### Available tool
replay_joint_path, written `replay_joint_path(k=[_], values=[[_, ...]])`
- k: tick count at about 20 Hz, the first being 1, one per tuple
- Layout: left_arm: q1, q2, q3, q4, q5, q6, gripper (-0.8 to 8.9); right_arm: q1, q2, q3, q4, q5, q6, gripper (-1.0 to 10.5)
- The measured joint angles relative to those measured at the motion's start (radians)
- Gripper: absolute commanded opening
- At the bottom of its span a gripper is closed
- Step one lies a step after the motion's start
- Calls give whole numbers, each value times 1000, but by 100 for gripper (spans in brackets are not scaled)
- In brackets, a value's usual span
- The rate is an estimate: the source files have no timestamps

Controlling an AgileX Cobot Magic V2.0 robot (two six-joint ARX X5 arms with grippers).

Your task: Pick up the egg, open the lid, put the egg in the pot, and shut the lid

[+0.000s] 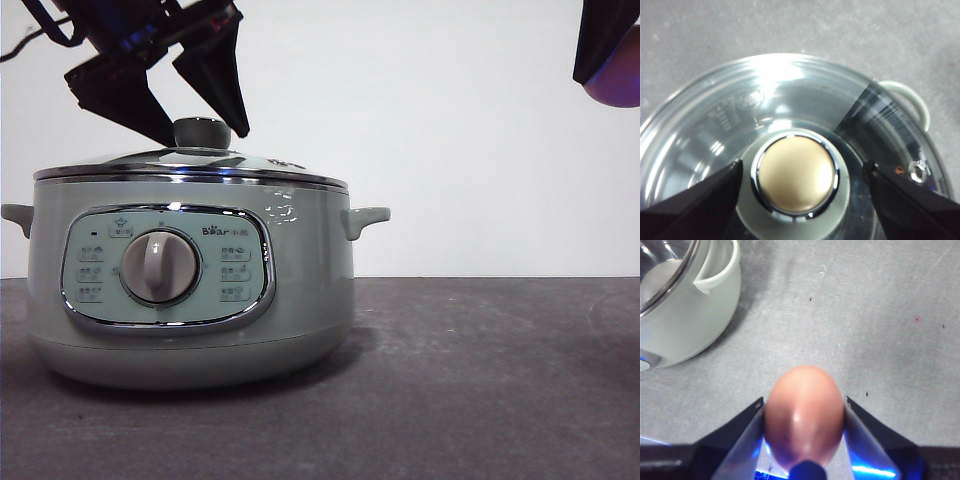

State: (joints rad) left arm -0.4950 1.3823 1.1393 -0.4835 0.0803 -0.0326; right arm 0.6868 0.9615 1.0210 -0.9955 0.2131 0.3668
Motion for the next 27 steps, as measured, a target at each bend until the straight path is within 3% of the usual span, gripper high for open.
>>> replay_joint_path(k=[1, 2, 6, 13, 21, 27], values=[[0, 3, 1, 5, 0, 4, 397, 0, 0, 0, 0, 0, 1, -8], [0, 3, 1, 5, 0, 5, 331, 0, 0, 0, 0, 0, 1, -8], [0, 4, 1, 5, -27, 10, -9, 0, 0, 0, 0, 0, 1, -8], [-6, -9, -4, 15, -59, 18, -9, 0, 0, 0, 67, -16, 3, -8], [-5, -391, -14, 8, -172, 46, -8, 1, 108, 11, 425, -385, -16, -11], [-5, -711, -14, -117, -264, 51, -9, 27, 441, 266, 409, -423, -94, -11]])
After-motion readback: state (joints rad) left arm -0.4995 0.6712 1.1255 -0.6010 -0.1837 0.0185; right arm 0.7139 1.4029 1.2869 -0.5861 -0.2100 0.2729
